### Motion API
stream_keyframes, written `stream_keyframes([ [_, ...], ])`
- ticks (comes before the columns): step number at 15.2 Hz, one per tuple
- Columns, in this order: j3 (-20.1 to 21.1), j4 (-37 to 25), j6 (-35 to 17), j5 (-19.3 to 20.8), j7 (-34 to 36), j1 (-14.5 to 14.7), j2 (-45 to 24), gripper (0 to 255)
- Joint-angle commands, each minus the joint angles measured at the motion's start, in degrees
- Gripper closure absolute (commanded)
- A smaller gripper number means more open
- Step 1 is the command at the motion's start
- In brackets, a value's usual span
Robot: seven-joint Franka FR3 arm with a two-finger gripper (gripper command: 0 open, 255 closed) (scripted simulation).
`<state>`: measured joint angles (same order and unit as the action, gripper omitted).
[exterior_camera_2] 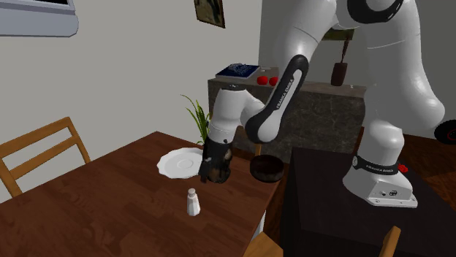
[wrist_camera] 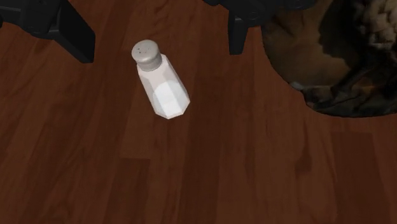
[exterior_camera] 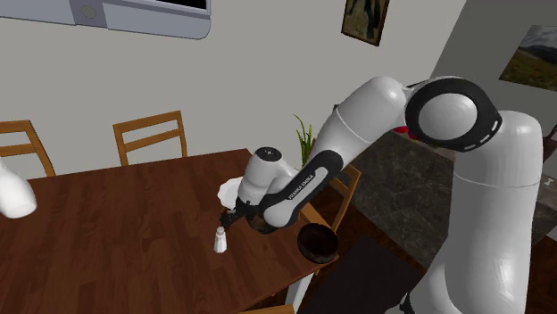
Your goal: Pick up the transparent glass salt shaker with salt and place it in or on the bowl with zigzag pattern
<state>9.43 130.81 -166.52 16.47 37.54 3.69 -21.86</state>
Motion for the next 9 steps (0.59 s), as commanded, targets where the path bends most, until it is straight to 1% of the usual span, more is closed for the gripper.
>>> stream_keyframes([
  [1, -1.7, -3.1, -1.9, 1.2, 2.4, 2.0, -4.6, 0],
  [5, -4.0, -11.0, -3.9, 1.4, 5.3, 5.1, -13.7, 0],
  [9, -4.9, -13.8, -5.0, 1.6, 5.7, 5.9, -17.3, 0],
])
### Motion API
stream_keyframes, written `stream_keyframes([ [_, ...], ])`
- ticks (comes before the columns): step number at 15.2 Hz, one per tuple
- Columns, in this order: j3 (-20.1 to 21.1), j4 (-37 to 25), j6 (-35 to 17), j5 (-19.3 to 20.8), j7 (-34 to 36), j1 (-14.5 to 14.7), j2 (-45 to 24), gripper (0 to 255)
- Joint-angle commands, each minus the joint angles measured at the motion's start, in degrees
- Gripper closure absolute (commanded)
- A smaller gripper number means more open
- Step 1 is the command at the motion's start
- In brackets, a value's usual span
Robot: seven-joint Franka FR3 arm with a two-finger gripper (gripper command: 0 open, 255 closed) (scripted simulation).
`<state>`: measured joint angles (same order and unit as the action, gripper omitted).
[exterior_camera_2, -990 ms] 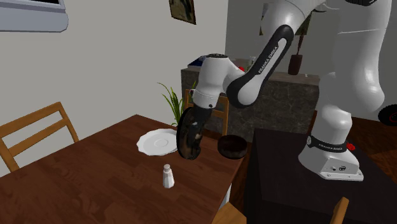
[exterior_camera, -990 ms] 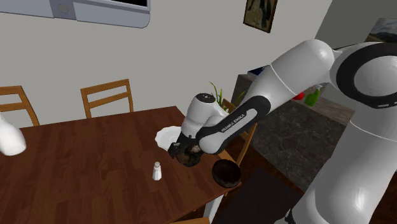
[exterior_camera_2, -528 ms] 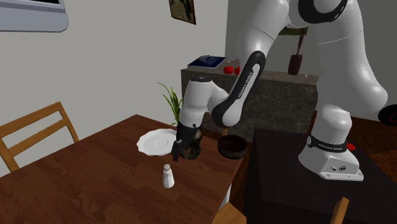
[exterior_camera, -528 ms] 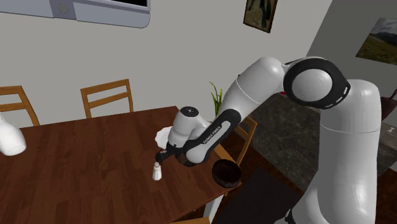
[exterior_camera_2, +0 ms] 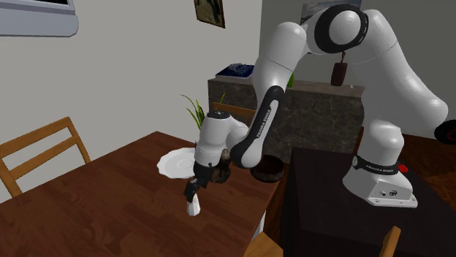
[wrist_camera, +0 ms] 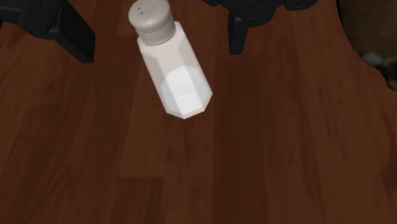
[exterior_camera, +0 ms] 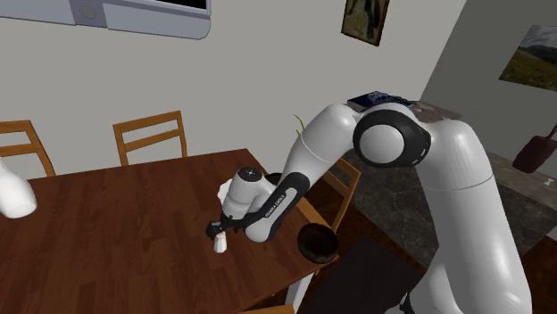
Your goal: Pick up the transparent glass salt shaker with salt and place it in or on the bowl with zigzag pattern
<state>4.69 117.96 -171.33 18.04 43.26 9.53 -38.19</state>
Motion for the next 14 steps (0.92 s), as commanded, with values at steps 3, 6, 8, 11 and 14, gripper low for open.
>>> stream_keyframes([
  [3, -0.7, -2.8, -0.9, 0.2, 0.2, 0.6, -3.6, 0],
  [6, -1.0, -3.8, -1.3, 0.2, 0.3, 0.8, -5.0, 0],
  [8, -1.0, -3.8, -1.3, 0.2, 0.3, 0.8, -5.0, 0],
  [11, -1.0, -3.8, -1.3, 0.2, 0.3, 0.8, -5.0, 0],
  [14, -1.0, -3.8, -1.3, 0.2, 0.3, 0.8, -5.0, 255],
])
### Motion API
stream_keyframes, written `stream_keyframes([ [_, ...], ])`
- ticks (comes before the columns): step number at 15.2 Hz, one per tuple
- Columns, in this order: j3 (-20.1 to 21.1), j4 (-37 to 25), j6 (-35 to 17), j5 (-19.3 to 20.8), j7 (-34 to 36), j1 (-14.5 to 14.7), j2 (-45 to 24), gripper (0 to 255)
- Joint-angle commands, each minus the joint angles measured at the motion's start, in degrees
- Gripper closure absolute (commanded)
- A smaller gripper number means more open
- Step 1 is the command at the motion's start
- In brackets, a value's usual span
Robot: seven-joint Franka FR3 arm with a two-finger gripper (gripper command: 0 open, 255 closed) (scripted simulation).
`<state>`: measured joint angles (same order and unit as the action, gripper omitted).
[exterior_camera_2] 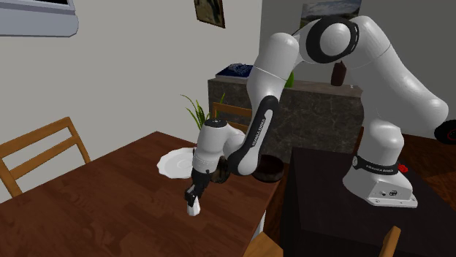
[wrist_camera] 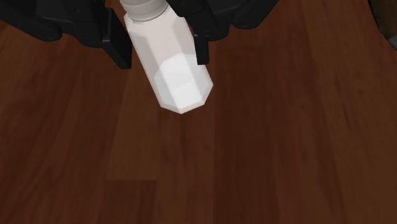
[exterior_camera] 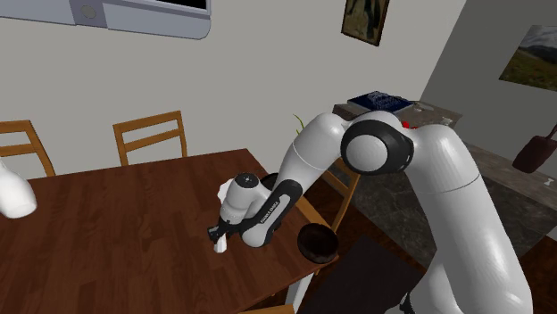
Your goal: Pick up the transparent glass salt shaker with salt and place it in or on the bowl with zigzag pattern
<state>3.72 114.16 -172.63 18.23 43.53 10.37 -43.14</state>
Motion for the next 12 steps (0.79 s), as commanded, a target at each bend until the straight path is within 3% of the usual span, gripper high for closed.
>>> stream_keyframes([
  [1, 0.0, 0.0, 0.0, 0.0, 0.0, 0.0, 0.0, 255],
  [12, 1.0, 1.3, 1.8, -0.3, -0.5, -0.8, 3.0, 255],
])
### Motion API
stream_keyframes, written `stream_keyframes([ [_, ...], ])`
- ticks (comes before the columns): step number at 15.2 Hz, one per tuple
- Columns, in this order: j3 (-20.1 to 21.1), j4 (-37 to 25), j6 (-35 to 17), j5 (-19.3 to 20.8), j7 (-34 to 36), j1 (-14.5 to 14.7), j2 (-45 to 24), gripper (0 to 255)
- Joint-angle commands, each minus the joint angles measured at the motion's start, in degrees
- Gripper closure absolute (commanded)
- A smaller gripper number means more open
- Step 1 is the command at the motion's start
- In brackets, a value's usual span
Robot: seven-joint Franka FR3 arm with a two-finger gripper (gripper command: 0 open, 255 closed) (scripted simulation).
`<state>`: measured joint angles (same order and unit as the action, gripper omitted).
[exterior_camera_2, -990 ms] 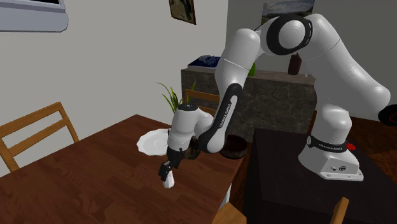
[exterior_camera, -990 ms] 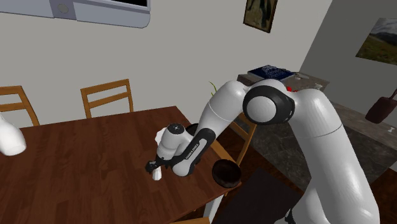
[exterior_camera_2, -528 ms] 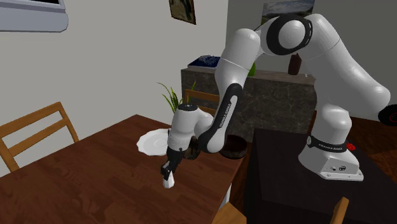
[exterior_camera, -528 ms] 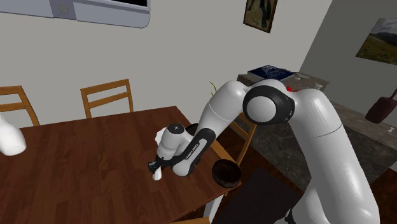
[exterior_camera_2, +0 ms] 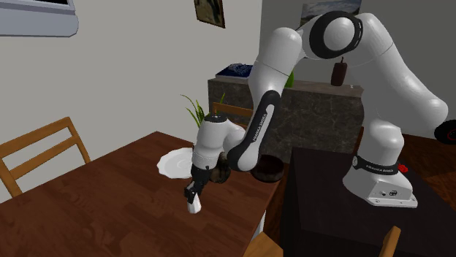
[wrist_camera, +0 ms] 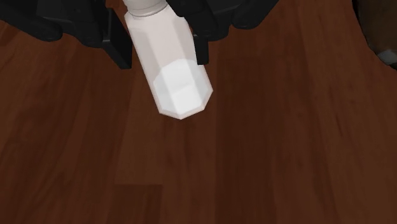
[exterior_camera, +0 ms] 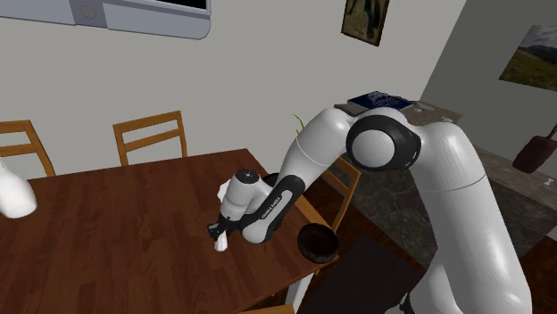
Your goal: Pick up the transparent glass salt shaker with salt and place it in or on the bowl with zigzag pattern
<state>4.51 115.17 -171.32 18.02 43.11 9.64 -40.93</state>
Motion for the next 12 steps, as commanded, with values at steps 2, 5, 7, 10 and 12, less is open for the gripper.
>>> stream_keyframes([
  [2, 0.7, 0.9, 1.4, -0.3, -0.3, -0.5, 2.2, 255],
  [5, 1.6, 1.7, 2.8, -0.7, -0.7, -1.2, 4.4, 255],
  [7, 2.2, 2.2, 3.8, -1.0, -1.0, -1.7, 5.8, 255],
  [10, 3.0, 2.8, 5.3, -1.5, -1.6, -2.4, 7.9, 255],
  [12, 3.6, 3.2, 6.3, -1.9, -1.9, -2.9, 9.2, 255],
])
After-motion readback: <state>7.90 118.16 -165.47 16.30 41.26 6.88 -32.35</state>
